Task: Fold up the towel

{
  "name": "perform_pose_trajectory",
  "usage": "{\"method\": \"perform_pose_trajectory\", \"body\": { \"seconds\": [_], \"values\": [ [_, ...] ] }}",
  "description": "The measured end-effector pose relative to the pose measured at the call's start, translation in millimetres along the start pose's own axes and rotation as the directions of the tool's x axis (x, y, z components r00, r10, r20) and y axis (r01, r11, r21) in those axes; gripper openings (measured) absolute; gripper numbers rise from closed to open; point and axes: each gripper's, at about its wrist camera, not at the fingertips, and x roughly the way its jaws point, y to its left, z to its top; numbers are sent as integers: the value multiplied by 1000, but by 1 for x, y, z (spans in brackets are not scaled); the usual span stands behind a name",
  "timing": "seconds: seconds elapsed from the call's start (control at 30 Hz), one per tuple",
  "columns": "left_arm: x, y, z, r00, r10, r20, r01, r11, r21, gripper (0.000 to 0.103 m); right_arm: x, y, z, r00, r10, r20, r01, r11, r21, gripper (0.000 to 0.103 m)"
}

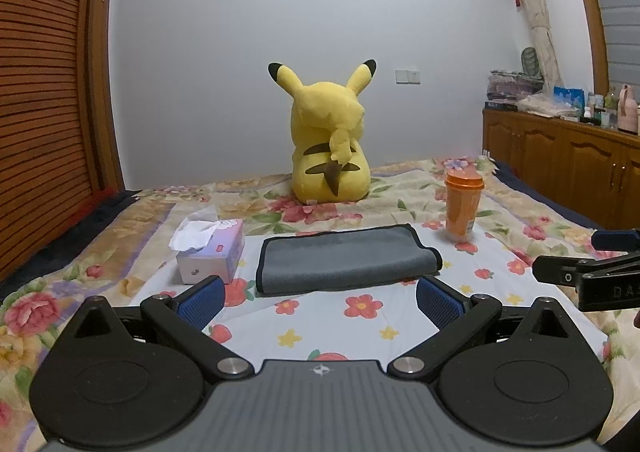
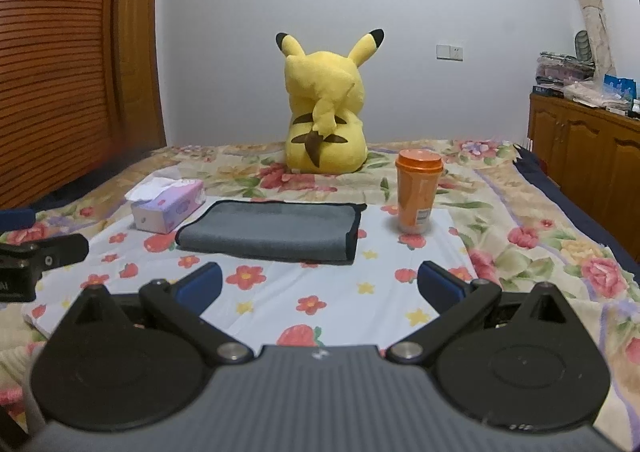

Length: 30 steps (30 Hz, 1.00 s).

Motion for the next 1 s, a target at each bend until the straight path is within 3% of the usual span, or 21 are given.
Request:
{"method": "perform_pose_trajectory", "body": {
  "seconds": [1.0],
  "values": [
    [-11, 6, 5, 995, 33, 92, -32, 999, -11, 103, -16, -7, 4, 992, -31, 121, 30, 1000, 11, 103]
  ]
}}
